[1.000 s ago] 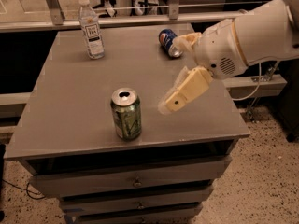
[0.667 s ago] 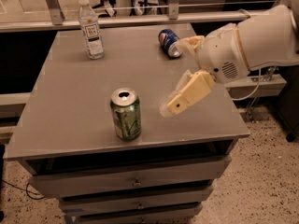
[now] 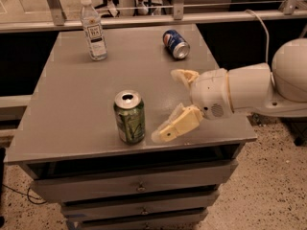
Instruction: Move green can near blue plastic bottle
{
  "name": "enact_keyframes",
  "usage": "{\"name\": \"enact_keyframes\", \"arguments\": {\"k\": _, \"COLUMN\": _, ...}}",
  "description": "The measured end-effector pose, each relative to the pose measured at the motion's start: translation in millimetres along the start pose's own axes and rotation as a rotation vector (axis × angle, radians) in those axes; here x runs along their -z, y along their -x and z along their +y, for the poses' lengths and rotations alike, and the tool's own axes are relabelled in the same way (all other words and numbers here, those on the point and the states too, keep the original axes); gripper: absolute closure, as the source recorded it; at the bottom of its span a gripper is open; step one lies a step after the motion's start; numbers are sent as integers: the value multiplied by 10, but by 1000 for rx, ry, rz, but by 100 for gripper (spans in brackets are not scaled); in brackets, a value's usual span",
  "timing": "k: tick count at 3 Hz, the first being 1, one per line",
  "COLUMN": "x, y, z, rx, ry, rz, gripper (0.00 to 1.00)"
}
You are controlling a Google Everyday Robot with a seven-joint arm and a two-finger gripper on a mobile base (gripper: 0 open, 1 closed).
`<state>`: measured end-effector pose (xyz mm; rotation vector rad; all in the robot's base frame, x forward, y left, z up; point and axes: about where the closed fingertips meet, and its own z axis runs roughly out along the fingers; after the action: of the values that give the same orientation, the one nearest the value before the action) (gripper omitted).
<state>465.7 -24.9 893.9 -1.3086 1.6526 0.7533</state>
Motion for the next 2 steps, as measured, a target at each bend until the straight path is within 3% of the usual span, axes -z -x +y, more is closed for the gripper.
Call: {"name": "enact_keyframes", "arguments": {"k": 2, "x": -481, "y": -119, "z": 58, "rx": -48, "ry": 46, "rz": -120, "gripper": 0}}
